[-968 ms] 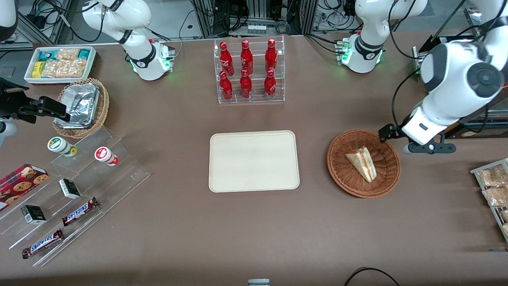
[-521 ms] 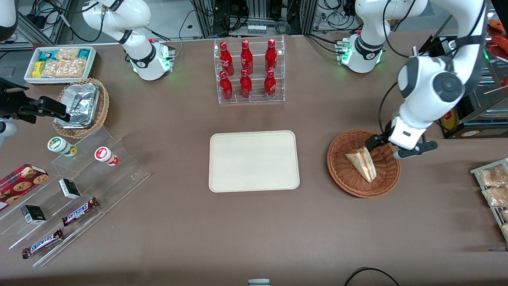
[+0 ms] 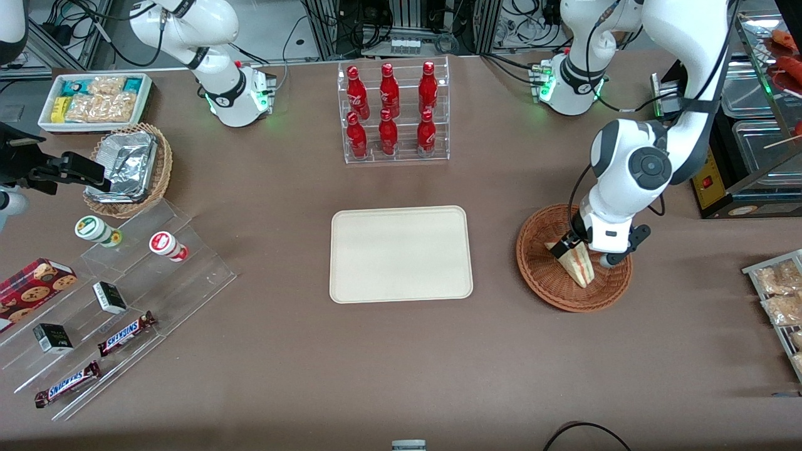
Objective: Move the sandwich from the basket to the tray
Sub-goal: 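Lower the left gripper and close it on the wrapped sandwich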
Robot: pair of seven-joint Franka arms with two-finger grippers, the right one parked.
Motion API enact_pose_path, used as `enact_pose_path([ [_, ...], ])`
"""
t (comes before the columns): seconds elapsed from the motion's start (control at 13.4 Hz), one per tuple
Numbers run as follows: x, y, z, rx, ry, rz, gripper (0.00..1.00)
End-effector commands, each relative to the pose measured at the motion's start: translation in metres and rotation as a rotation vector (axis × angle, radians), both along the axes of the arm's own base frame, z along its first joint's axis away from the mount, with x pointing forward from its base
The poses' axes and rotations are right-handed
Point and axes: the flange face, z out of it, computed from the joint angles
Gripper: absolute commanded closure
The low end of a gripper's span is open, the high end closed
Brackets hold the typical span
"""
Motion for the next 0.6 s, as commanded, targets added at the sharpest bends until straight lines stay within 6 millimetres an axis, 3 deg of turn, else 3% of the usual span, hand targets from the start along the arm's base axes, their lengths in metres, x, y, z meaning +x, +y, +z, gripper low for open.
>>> enact_pose_path([
  [0.0, 0.001, 0.003, -0.01, 0.033, 0.005, 0.005, 0.0],
  [0.3, 0.002, 0.007, -0.03, 0.036, 0.036, 0.017, 0.0],
  [0.37, 0.001, 0.007, -0.034, 0.042, 0.041, 0.011, 0.08],
  [0.52, 0.001, 0.009, -0.04, 0.047, 0.044, 0.008, 0.63],
])
